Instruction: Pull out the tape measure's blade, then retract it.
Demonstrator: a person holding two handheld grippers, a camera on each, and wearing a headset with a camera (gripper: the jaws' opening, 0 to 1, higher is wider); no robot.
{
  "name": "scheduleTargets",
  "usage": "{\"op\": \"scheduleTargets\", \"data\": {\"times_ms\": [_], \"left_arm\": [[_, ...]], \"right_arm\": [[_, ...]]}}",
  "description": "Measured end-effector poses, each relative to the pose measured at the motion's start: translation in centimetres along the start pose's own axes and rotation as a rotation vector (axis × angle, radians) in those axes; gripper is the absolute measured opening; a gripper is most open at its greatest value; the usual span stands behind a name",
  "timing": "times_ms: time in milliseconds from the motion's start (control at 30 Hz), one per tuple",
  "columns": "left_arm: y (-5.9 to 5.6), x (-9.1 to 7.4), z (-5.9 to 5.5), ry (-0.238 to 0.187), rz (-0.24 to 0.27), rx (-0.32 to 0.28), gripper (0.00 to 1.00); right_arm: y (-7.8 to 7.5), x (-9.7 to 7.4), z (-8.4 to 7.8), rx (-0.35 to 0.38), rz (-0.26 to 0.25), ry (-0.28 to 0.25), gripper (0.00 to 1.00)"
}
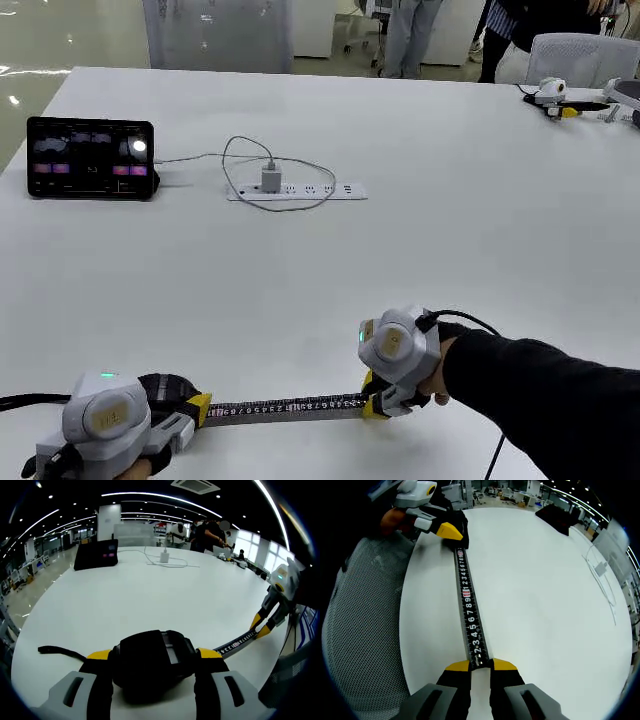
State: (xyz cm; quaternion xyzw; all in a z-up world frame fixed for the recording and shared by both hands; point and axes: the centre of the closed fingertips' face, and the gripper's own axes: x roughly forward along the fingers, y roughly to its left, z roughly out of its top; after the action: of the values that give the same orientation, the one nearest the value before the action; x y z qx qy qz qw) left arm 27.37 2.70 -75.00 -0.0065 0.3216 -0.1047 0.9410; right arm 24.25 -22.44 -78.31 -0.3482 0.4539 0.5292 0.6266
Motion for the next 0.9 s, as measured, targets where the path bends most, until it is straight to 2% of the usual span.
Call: {"op": "scheduleTargets", "data": {"times_ms": [900], "left_arm": [[0.0,0.0,0.0,0.004,-0.002,0.001,0.61]], "right_arm": [[0.3,0.5,1.3,-0.010,0.001,0.008,0.10]]}}
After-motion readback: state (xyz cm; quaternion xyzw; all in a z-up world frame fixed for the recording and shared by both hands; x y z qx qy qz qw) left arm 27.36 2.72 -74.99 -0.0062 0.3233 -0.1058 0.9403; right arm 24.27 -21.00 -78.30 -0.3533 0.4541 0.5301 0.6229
